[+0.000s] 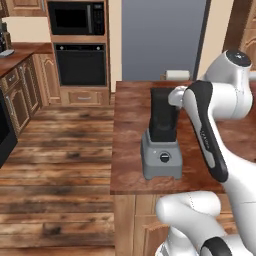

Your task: Grab the limes from the fridge, place them in the blender, close the lid, and turn on the blender to create a marinade.

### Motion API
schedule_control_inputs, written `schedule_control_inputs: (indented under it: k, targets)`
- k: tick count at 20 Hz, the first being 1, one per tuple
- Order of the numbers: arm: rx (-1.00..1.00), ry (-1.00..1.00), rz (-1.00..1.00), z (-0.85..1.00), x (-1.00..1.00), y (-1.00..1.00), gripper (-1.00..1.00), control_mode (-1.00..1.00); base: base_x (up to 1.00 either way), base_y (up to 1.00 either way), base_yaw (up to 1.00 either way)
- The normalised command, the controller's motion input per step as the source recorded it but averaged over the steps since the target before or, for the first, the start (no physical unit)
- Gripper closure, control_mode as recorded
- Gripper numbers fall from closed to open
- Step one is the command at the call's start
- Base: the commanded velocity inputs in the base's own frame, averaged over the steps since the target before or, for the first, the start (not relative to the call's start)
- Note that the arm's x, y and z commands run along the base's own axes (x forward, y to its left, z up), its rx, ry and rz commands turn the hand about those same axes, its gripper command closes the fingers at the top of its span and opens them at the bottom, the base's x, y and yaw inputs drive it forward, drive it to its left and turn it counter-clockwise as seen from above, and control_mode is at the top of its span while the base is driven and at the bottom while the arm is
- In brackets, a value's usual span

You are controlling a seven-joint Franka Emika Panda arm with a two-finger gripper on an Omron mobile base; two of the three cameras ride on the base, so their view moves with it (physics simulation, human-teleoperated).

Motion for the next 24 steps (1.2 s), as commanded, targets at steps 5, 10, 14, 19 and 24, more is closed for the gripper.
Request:
schedule_control_inputs:
  k: [5,10,14,19,24]
  targets:
    - [0.0,0.0,0.0,0.0,-0.1,0.0,-1.0,-1.0,0.0,0.0,0.0]
    - [0.0,0.0,0.0,0.0,-0.12,0.0,-1.0,1.0,-0.65,0.0,0.03]
    - [0.0,0.0,0.0,0.0,0.0,0.0,-1.0,1.0,-0.71,0.02,0.03]
    - [0.0,0.0,0.0,0.0,0.0,0.0,-1.0,1.0,-0.17,-0.11,-0.44]
    - [0.0,0.0,0.0,0.0,0.0,0.0,-1.0,1.0,0.0,-0.23,-0.85]
